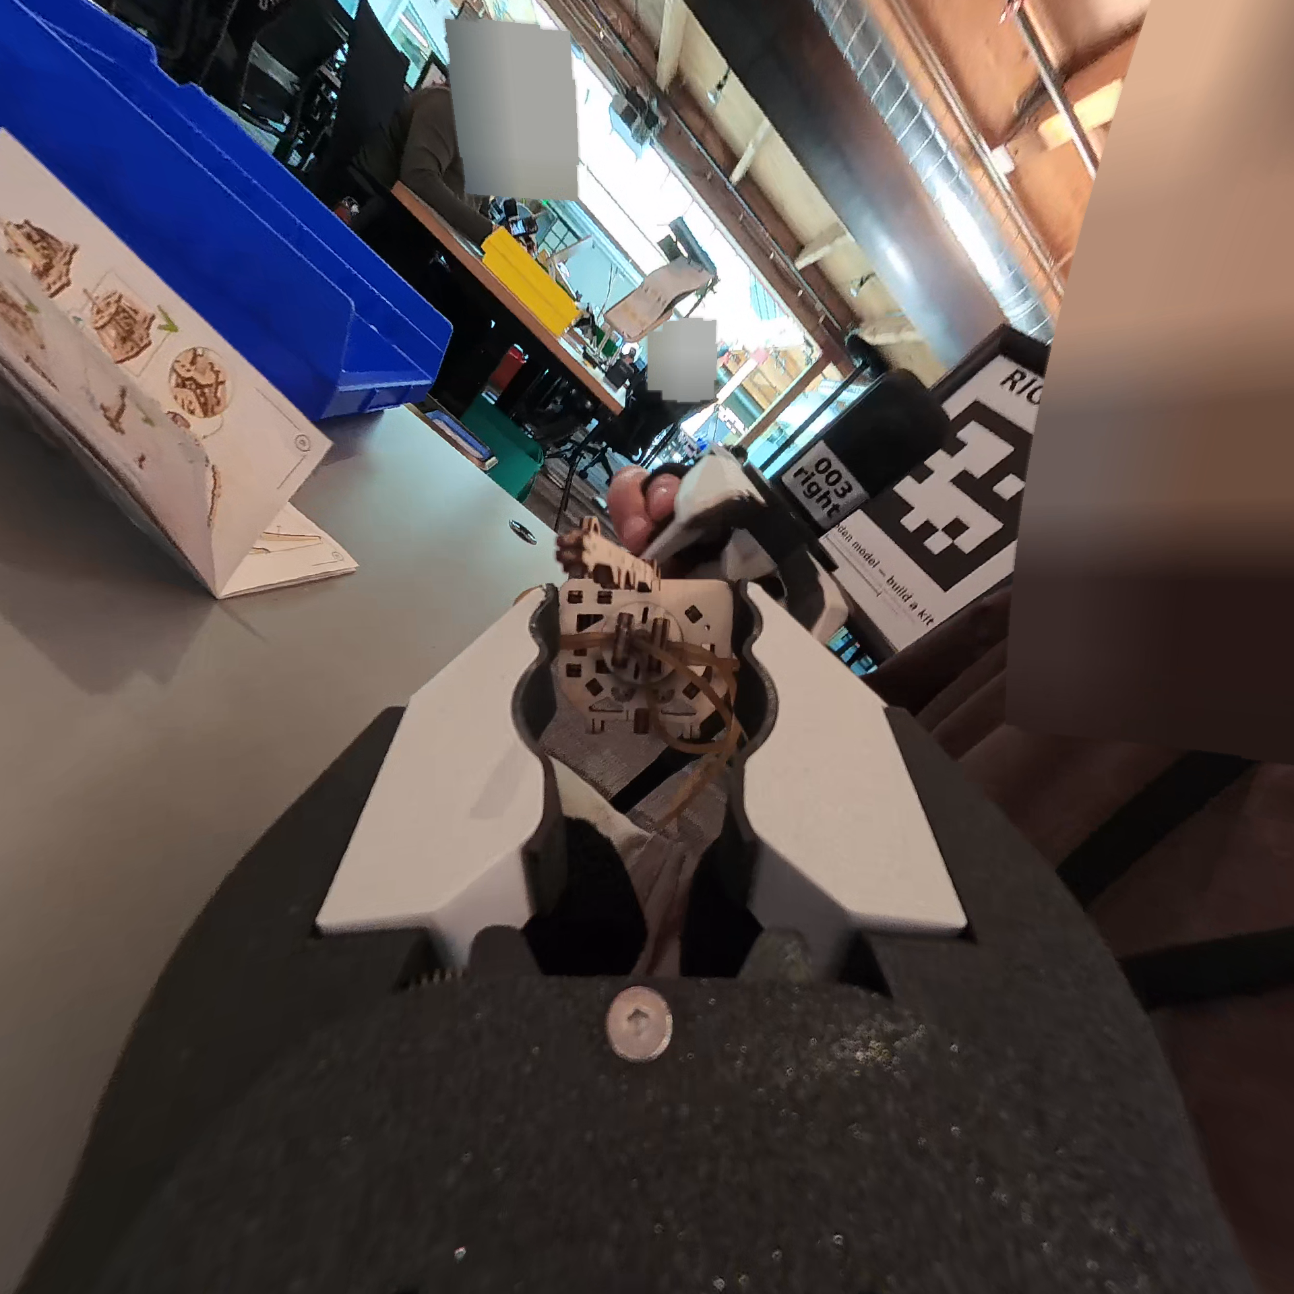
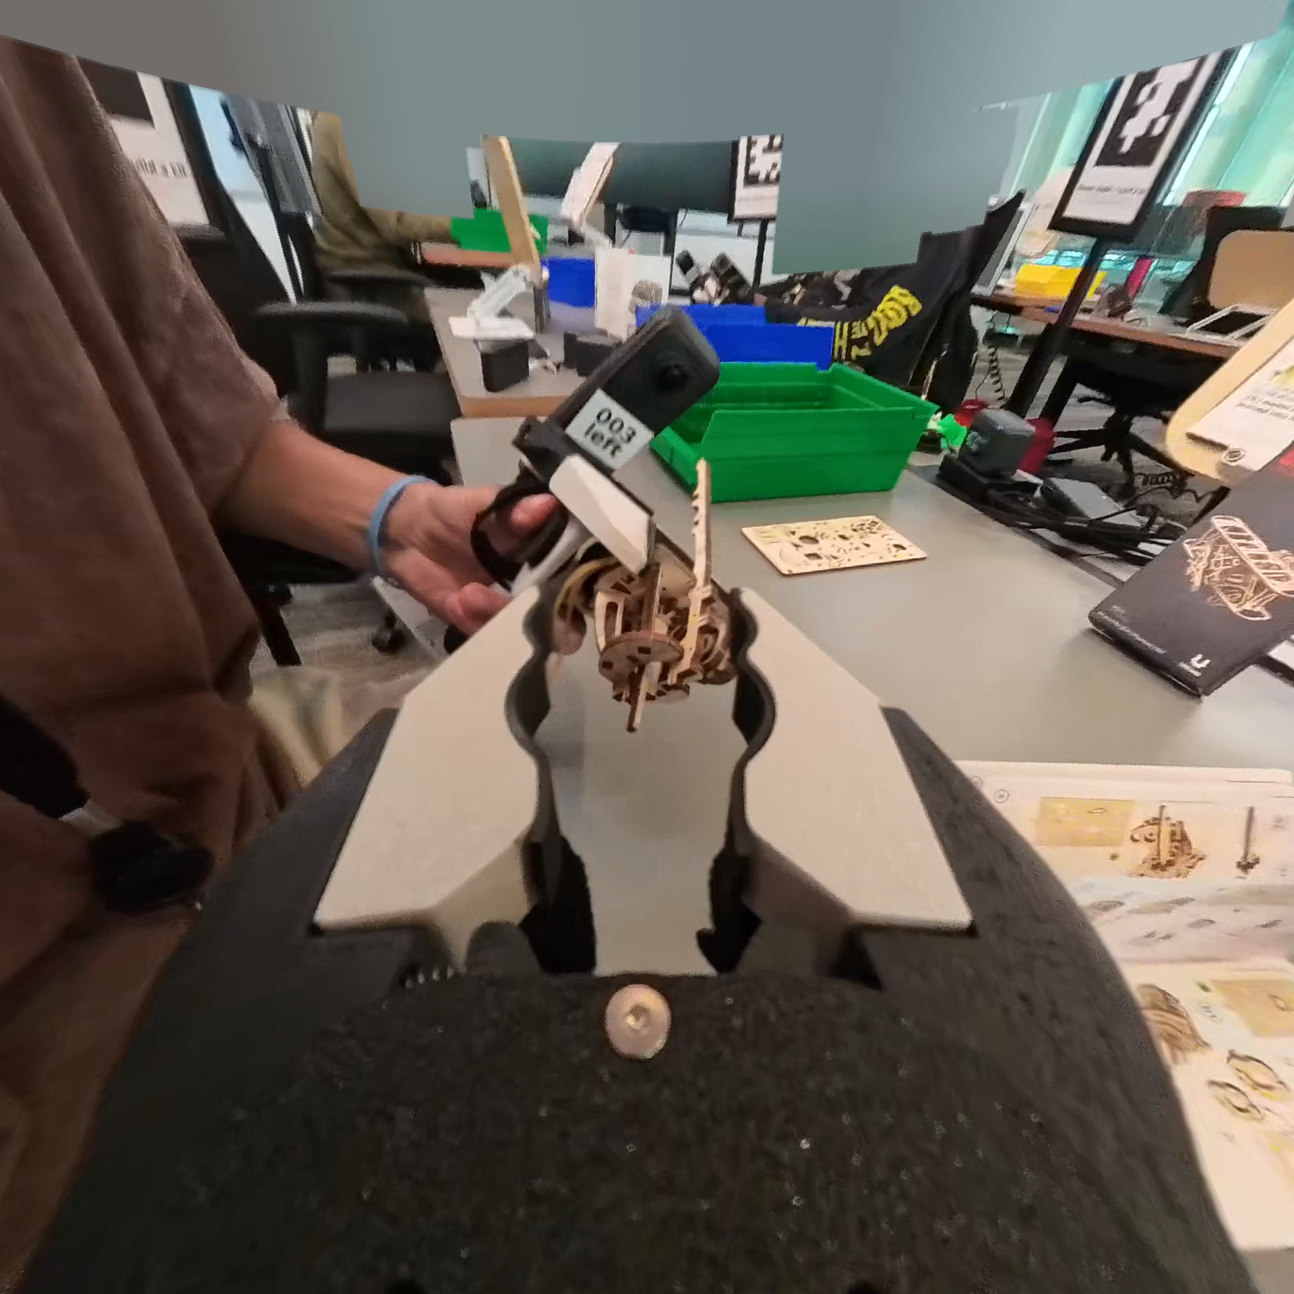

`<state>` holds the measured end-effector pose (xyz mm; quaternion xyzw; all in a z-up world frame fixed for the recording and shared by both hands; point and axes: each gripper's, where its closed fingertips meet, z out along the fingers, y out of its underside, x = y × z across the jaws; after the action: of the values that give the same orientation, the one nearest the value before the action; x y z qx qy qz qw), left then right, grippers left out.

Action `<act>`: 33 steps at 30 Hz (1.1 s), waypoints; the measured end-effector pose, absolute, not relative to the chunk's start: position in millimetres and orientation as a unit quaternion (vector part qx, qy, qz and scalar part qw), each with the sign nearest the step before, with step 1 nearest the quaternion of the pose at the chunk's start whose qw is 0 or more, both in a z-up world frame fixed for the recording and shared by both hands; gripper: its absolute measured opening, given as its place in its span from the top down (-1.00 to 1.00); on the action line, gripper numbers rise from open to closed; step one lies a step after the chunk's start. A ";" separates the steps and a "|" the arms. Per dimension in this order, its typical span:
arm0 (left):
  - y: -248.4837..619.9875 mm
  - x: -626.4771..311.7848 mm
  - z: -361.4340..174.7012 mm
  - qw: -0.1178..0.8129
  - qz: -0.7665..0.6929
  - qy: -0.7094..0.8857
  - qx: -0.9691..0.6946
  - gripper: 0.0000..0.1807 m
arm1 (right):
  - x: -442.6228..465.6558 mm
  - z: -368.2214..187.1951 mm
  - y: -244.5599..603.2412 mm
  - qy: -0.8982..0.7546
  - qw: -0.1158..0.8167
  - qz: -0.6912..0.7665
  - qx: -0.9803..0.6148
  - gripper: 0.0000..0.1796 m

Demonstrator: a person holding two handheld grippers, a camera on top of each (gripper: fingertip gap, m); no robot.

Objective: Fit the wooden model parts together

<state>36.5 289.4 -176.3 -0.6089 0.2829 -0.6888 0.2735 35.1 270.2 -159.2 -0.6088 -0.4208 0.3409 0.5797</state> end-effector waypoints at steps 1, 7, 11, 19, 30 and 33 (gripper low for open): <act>288.7 37.0 -176.7 0.274 -0.687 0.285 -0.610 0.48 | 32.7 -163.7 270.3 -0.435 0.577 0.322 -0.611 0.39; 287.6 39.4 -180.1 0.267 -0.685 0.287 -0.614 0.48 | 18.5 -175.5 269.0 -0.472 0.579 0.261 -0.612 0.37; 286.0 40.2 -181.1 0.267 -0.681 0.294 -0.615 0.48 | 16.1 -181.1 267.8 -0.480 0.571 0.258 -0.614 0.43; 283.5 40.0 -179.4 0.278 -0.675 0.307 -0.611 0.48 | 23.3 -167.9 274.3 -0.457 0.589 0.261 -0.613 0.36; 285.8 40.6 -182.1 0.290 -0.661 0.311 -0.618 0.48 | 13.9 -179.0 270.3 -0.472 0.579 0.255 -0.615 0.35; 286.0 39.8 -180.2 0.293 -0.663 0.309 -0.615 0.48 | 14.4 -175.9 270.6 -0.466 0.584 0.261 -0.611 0.33</act>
<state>39.8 286.0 -180.2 -0.6151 0.3094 -0.6635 0.2928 14.4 270.6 -175.9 -0.6112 -0.4658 0.2614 0.5841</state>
